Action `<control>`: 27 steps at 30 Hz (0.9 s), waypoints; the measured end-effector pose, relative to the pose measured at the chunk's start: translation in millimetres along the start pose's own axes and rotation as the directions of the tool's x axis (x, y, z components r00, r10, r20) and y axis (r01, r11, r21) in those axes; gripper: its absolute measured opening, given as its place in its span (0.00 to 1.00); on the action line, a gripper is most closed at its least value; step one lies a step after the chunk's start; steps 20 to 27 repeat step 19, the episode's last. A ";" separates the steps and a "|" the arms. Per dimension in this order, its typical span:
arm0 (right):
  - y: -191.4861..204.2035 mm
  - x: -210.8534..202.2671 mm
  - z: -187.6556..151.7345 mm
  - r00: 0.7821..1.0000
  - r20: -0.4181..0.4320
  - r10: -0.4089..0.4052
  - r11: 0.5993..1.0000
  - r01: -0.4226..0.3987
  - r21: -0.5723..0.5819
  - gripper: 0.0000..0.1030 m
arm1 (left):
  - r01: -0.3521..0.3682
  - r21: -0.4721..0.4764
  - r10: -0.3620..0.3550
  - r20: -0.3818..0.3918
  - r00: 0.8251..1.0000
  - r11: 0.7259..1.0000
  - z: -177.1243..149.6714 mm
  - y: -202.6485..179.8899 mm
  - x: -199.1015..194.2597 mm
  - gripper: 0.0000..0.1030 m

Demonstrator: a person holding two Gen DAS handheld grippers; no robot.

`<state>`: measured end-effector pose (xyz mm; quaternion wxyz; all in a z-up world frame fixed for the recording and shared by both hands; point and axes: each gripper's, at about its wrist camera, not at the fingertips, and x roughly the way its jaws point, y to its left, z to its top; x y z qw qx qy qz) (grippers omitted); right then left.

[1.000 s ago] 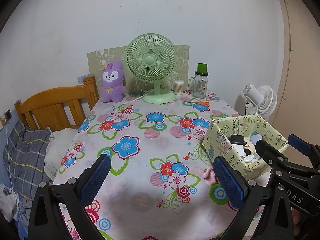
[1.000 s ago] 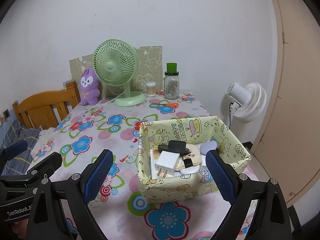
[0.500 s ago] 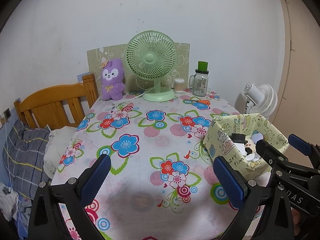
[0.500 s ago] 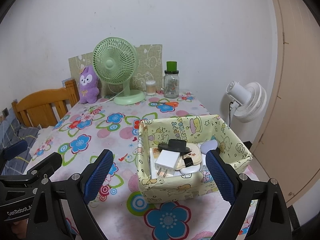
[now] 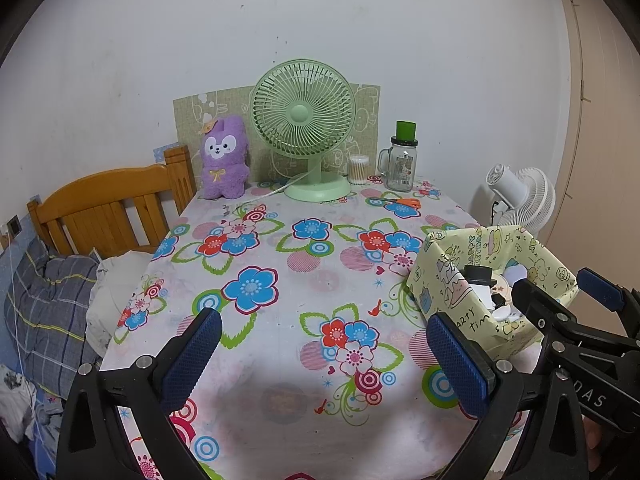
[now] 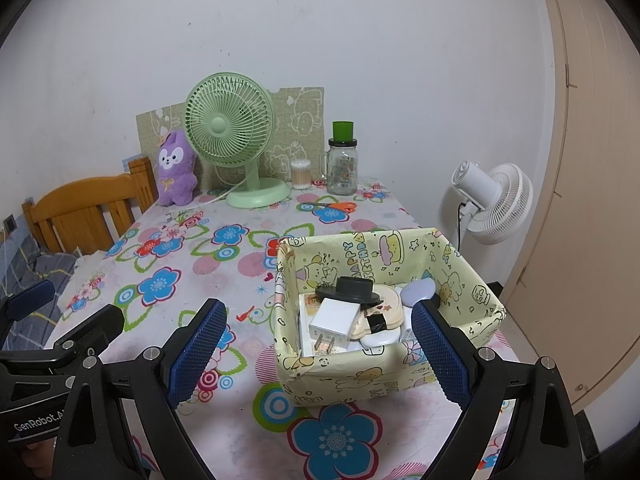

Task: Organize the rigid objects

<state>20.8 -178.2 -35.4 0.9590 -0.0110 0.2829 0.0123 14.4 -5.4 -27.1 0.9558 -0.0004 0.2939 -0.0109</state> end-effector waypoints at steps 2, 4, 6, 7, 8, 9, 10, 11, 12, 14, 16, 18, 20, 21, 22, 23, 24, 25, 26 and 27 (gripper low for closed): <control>0.1 -0.1 0.3 1.000 -0.001 0.000 1.000 0.000 -0.001 0.93 | 0.000 0.000 0.000 -0.001 1.000 1.000 -0.3 0.4 0.9 1.00; -0.4 0.7 -0.7 1.000 -0.001 0.000 1.000 0.000 -0.001 0.93 | 0.000 0.000 0.000 0.000 1.000 1.000 -0.8 0.4 0.8 1.00; 0.1 0.6 -0.4 1.000 -0.001 -0.001 1.000 0.001 -0.001 0.93 | 0.001 0.000 -0.001 -0.001 1.000 1.000 -0.6 0.6 1.0 1.00; 0.2 0.5 -0.2 1.000 -0.001 -0.001 1.000 0.001 -0.002 0.93 | 0.001 0.000 -0.001 -0.002 1.000 1.000 -0.3 0.7 1.0 1.00; -0.4 0.8 -0.6 1.000 0.000 -0.002 1.000 0.002 -0.003 0.93 | 0.001 -0.001 -0.001 -0.002 1.000 1.000 -0.6 0.6 1.0 1.00; 0.4 1.1 -0.7 1.000 0.000 -0.003 1.000 0.003 -0.004 0.93 | 0.001 -0.001 -0.001 -0.002 1.000 1.000 -0.7 0.6 0.9 1.00; 1.0 1.5 -1.4 1.000 0.002 -0.005 1.000 0.005 -0.006 0.93 | 0.000 0.000 0.000 -0.002 1.000 1.000 -0.5 0.6 1.0 1.00; 1.3 1.9 -1.6 1.000 0.003 -0.006 1.000 0.006 -0.007 0.93 | 0.000 0.000 0.000 -0.001 1.000 1.000 -0.1 0.9 0.8 1.00; 1.5 2.2 -1.6 1.000 0.003 -0.007 1.000 0.007 -0.008 0.93 | 0.000 0.000 0.000 -0.001 1.000 1.000 0.0 1.0 0.9 1.00; 1.5 2.8 -1.7 1.000 0.003 -0.007 1.000 0.007 -0.008 0.93 | 0.001 -0.001 -0.001 -0.001 1.000 1.000 -1.3 1.2 1.9 1.00; 2.2 2.2 -1.3 1.000 0.003 -0.008 1.000 0.008 -0.010 0.93 | 0.001 -0.001 -0.001 -0.004 1.000 1.000 -1.3 1.2 2.2 1.00; 2.8 2.2 -1.0 1.000 0.005 -0.009 1.000 0.009 -0.009 0.93 | 0.000 -0.001 0.000 -0.002 1.000 1.000 -1.8 1.9 2.9 1.00; 2.9 2.4 -1.1 1.000 0.006 -0.010 1.000 0.010 -0.009 0.93 | -0.001 0.000 0.001 0.000 1.000 1.000 -2.4 1.3 2.6 1.00; 2.9 2.4 -1.1 1.000 0.006 -0.010 1.000 0.010 -0.009 0.93 | -0.001 0.000 0.001 0.000 1.000 1.000 -2.4 1.3 2.6 1.00; 2.9 2.4 -1.1 1.000 0.006 -0.010 1.000 0.010 -0.009 0.93 | -0.001 0.000 0.001 0.000 1.000 1.000 -2.4 1.3 2.6 1.00; 2.9 2.4 -1.1 1.000 0.006 -0.010 1.000 0.010 -0.009 0.93 | -0.001 0.000 0.001 0.000 1.000 1.000 -2.4 1.3 2.6 1.00; 2.9 2.4 -1.1 1.000 0.006 -0.010 1.000 0.010 -0.009 0.93 | -0.001 0.000 0.001 0.000 1.000 1.000 -2.4 1.3 2.6 1.00; 2.9 2.4 -1.1 1.000 0.006 -0.010 1.000 0.010 -0.009 0.93 | -0.001 0.000 0.001 0.000 1.000 1.000 -2.4 1.3 2.6 1.00; 2.9 2.4 -1.1 1.000 0.006 -0.010 1.000 0.010 -0.009 0.93 | -0.001 0.000 0.001 0.000 1.000 1.000 -2.4 1.3 2.6 1.00; 2.9 2.4 -1.1 1.000 0.006 -0.010 1.000 0.010 -0.009 0.93 | -0.001 0.000 0.001 0.000 1.000 1.000 -2.4 1.3 2.6 1.00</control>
